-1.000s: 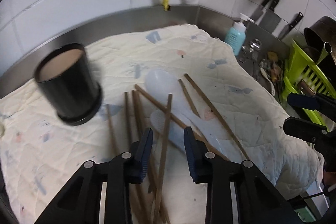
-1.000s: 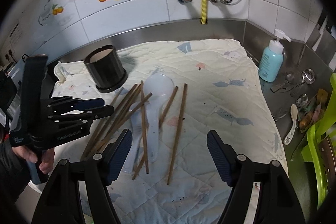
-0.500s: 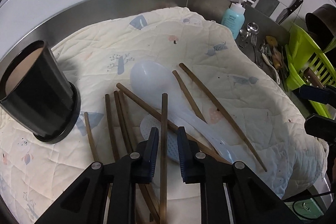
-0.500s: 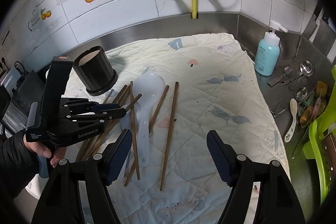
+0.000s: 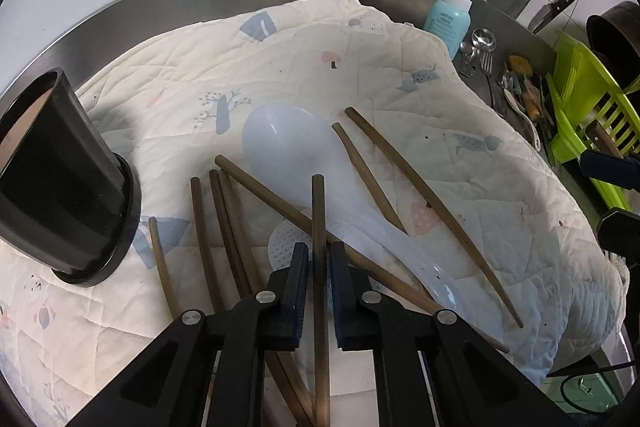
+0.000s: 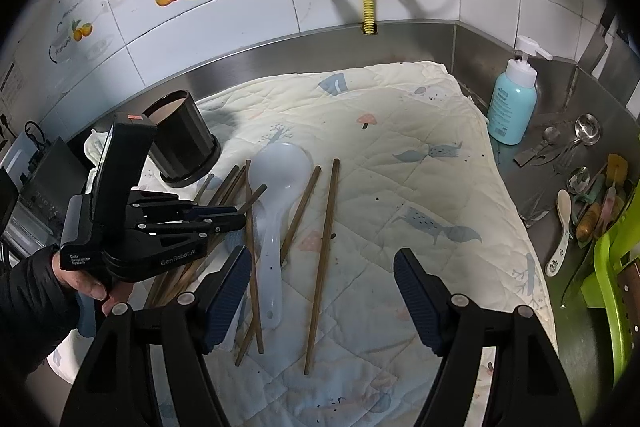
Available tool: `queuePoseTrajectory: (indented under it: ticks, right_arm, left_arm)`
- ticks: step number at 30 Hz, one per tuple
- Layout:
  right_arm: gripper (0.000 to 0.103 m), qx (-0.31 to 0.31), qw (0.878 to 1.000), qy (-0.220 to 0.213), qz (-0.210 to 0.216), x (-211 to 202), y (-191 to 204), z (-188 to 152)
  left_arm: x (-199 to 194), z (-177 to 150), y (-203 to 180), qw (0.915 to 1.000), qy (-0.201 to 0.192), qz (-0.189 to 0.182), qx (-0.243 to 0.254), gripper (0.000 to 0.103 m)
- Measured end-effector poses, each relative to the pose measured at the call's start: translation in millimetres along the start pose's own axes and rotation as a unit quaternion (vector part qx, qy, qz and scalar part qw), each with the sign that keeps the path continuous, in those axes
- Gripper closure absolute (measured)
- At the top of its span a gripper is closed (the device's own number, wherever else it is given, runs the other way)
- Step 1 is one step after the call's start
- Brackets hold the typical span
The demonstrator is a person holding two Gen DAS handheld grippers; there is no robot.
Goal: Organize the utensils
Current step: 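Lower the left gripper onto the wooden chopsticks and grasp one chopstick, then lift the chopstick with the left gripper while the right gripper grasps another chopstick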
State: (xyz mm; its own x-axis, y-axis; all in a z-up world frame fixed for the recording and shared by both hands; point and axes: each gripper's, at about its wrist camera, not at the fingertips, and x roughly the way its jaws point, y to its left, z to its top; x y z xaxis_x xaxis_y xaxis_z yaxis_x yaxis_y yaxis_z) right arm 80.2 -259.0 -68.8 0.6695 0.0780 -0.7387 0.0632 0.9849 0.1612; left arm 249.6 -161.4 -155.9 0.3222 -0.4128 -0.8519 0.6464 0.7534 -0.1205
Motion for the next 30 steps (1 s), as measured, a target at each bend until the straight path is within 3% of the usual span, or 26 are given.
queuePoseTrajectory:
  ticks: [10,18,23,30]
  right_arm:
    - [0.022,0.001,1.0,0.004,0.001,5,-3,0]
    - [0.029,-0.003,1.0,0.012,0.002,15,-6,2]
    - [0.038,-0.002,1.0,0.025,0.01,29,-11,7]
    - [0.06,-0.007,0.998,0.056,0.022,65,-13,20]
  left_arm:
    - [0,-1,3,0.9999,-0.003,-0.007,-0.011,0.096]
    - [-26,-2,6,0.9988,-0.034,-0.01,-0.033,0.096]
    - [-54,-2,12,0.9966,-0.064,-0.011,-0.051,0.097]
    - [-105,-7,19,0.9915,-0.11,-0.006,-0.069,0.096]
